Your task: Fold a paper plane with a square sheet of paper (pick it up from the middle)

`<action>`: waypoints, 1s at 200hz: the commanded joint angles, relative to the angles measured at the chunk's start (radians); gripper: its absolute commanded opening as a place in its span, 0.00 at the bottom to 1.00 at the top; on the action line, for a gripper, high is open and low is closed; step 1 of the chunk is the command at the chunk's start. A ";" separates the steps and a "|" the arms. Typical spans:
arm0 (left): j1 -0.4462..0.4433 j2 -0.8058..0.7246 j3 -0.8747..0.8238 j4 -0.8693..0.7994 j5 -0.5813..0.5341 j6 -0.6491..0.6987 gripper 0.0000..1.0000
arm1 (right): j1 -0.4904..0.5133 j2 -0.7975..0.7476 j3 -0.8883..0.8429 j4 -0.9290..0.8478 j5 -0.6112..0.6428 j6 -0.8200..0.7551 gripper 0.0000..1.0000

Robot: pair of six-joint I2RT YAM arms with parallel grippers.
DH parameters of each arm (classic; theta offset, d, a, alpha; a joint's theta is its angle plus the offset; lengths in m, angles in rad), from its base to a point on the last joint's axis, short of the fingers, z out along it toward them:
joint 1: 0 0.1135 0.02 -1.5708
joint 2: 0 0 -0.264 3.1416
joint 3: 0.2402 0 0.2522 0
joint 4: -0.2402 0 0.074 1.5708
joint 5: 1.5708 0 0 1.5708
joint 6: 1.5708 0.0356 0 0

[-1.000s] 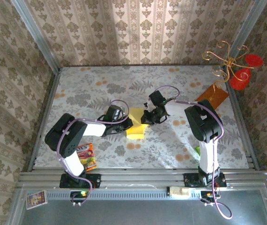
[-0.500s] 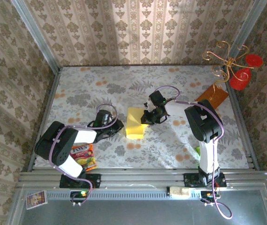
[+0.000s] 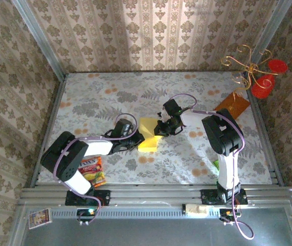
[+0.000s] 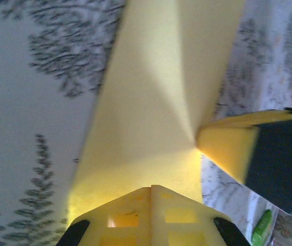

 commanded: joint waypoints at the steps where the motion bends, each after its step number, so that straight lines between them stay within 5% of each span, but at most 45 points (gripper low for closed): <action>1: 0.005 0.028 -0.045 0.022 -0.004 -0.069 0.00 | -0.001 0.207 -0.118 -0.144 0.327 -0.009 0.07; 56: 0.041 -0.091 -0.178 -0.070 -0.085 -0.092 0.00 | -0.004 0.204 -0.125 -0.144 0.337 -0.017 0.07; 106: -0.012 -0.229 -0.132 -0.083 -0.057 0.049 0.00 | -0.004 0.209 -0.124 -0.137 0.336 -0.019 0.07; 200: -0.027 -0.066 -0.159 0.047 -0.019 -0.094 0.00 | -0.004 0.202 -0.119 -0.149 0.346 -0.029 0.07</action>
